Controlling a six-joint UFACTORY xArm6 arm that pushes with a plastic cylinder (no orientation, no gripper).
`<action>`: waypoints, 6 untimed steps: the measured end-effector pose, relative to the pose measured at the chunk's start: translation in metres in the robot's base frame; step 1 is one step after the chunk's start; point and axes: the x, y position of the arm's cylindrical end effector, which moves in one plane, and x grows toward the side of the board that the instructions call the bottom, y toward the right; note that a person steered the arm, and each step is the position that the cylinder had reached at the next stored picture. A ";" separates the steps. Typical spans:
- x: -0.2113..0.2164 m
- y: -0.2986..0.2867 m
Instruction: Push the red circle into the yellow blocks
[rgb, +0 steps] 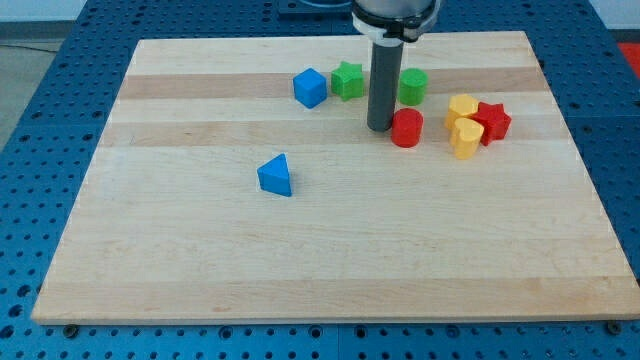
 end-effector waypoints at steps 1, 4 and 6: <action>0.003 -0.003; 0.018 0.025; 0.018 0.049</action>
